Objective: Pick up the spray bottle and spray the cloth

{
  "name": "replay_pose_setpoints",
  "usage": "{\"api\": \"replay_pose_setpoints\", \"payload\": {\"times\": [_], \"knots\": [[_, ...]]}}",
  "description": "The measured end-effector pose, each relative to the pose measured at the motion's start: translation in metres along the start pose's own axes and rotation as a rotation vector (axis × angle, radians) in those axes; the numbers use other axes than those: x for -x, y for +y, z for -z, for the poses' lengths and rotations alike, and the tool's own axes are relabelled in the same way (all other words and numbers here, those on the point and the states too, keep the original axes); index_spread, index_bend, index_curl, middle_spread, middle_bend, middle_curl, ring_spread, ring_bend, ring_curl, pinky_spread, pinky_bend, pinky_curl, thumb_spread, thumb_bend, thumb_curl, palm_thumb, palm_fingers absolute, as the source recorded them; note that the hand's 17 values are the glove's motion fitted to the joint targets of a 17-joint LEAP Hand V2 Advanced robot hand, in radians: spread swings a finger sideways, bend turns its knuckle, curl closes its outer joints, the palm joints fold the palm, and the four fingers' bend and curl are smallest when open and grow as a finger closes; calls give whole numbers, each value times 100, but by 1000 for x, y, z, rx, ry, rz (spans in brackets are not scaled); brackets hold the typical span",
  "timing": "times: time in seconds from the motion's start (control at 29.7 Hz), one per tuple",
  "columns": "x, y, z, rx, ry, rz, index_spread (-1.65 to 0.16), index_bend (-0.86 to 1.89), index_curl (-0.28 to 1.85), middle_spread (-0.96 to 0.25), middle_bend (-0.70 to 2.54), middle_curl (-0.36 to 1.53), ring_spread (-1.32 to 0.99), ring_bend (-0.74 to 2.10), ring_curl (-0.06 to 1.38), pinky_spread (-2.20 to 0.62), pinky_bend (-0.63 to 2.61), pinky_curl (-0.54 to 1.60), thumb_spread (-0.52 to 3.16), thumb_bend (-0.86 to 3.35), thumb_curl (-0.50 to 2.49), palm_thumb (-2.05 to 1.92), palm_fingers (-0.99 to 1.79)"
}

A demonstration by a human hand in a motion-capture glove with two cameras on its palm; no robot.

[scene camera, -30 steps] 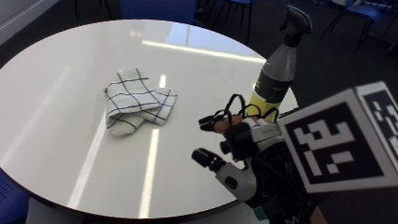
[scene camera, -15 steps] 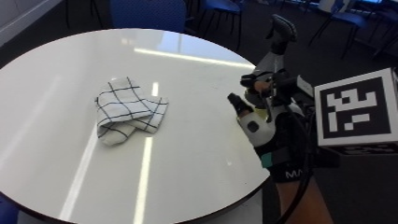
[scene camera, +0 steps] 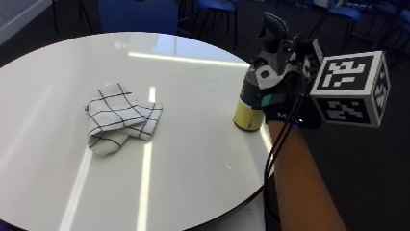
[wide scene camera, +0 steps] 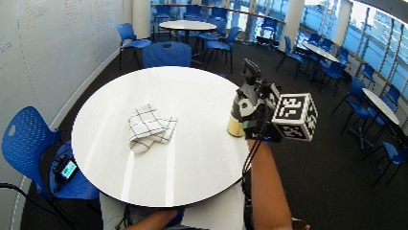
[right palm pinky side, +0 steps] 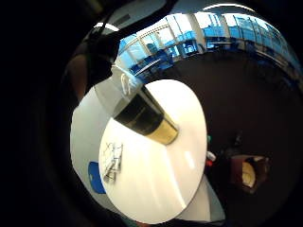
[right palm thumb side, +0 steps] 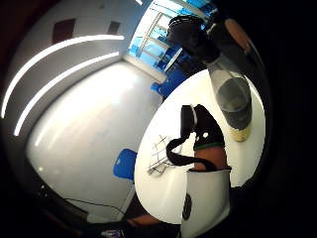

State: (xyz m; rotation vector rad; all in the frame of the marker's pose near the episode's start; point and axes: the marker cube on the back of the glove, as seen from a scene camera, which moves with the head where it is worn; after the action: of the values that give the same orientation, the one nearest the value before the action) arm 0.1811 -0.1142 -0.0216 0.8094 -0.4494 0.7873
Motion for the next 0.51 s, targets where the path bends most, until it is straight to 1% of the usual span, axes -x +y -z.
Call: {"api": "replay_pose_setpoints", "payload": {"times": [0.1, 0.17, 0.34, 0.51], "knots": [[-5, -13, -7, 34, -108, -69, -32, 12, 31, -5, 12, 35, -12, 35, 39, 5, 29, 36, 111, 8, 38, 82, 70], [-10, -21, -12, 67, -163, -121, -31, 12, 30, -5, 14, 34, -12, 35, 38, 6, 30, 36, 108, 8, 40, 85, 69], [-19, -39, -19, 140, -231, -218, -32, 11, 28, -9, 27, 37, -12, 37, 37, 6, 23, 34, 101, 7, 43, 91, 78], [-20, -51, -23, 232, -299, -293, -32, 17, 30, -14, 34, 41, -13, 34, 36, 7, 14, 31, 93, 5, 45, 96, 85]]}}
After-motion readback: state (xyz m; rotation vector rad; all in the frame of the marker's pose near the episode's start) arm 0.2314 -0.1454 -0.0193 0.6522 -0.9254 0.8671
